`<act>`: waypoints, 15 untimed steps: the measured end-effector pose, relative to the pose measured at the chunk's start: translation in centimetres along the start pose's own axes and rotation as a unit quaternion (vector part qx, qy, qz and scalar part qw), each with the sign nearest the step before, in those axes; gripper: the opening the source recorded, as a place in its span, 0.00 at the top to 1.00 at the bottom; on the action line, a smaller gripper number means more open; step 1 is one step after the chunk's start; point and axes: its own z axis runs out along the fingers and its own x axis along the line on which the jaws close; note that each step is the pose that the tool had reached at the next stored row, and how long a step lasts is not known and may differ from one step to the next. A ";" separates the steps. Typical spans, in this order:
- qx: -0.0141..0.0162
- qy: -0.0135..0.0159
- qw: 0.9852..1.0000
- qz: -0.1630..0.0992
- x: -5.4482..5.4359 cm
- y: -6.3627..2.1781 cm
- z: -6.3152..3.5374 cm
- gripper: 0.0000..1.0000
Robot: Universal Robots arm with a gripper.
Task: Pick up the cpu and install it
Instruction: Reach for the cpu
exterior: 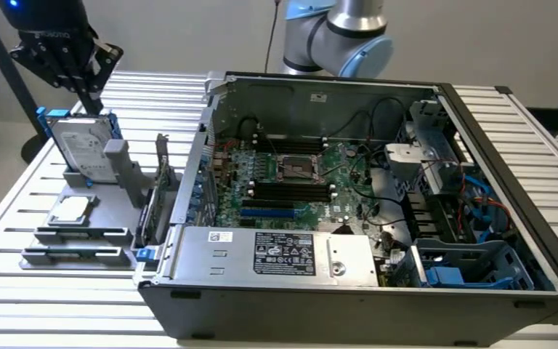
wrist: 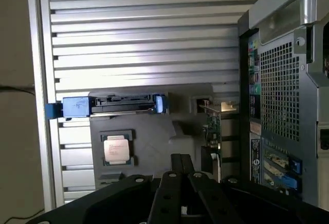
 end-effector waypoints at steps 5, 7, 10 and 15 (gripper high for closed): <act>0.002 0.001 1.000 0.000 2.3 -0.07 0.30 0.89; 0.002 0.001 1.000 0.000 3.2 -0.09 0.41 0.89; 0.003 0.002 1.000 0.000 4.6 -0.13 0.59 0.89; 0.005 0.003 1.000 0.000 6.8 -0.20 0.88 0.89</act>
